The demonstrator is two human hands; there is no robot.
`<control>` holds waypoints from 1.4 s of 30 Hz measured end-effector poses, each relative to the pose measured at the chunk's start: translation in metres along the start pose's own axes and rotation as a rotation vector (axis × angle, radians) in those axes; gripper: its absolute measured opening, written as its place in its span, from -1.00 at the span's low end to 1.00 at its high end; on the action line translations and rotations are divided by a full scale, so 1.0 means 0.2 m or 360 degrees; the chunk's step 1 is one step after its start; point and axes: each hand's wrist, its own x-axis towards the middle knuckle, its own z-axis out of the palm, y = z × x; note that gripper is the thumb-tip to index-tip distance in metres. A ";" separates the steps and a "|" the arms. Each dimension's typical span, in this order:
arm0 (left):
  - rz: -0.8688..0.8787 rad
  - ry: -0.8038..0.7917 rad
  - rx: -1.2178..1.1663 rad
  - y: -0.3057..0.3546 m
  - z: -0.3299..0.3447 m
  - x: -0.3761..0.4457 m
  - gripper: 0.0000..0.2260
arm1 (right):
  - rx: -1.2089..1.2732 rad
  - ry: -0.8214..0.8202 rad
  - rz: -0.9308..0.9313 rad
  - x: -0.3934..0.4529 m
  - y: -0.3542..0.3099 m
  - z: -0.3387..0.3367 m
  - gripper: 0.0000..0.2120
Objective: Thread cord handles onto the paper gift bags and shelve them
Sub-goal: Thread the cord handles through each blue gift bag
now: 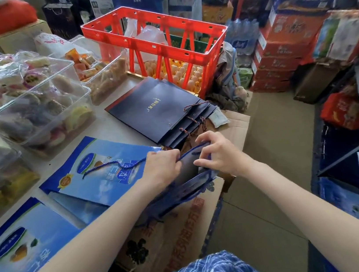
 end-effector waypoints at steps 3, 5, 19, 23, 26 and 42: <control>-0.0013 -0.0002 0.0031 -0.04 -0.01 0.03 -0.89 | -0.0399 0.0284 -0.0123 -0.06 0.01 0.05 -0.74; -0.0042 -0.0025 0.0058 -0.06 -0.02 0.03 -0.88 | -0.0606 0.0304 -0.0195 -0.08 0.00 0.06 -0.74; -0.0089 -0.0291 -0.0169 -0.09 -0.01 -0.08 -0.85 | -0.0098 0.0413 0.0337 0.01 -0.11 0.25 -0.84; -0.0258 -0.0329 -0.0304 -0.16 0.02 -0.06 -0.88 | 0.0249 0.0422 0.0309 0.01 -0.09 0.22 -0.87; -0.0253 -0.0110 -0.0338 -0.17 0.03 -0.05 -0.86 | 0.0428 0.0382 0.0358 0.01 -0.10 0.20 -0.87; -0.0998 -0.0701 -0.1414 -0.12 -0.10 0.08 -0.53 | 0.1001 0.0140 0.0393 0.04 -0.15 0.16 -0.92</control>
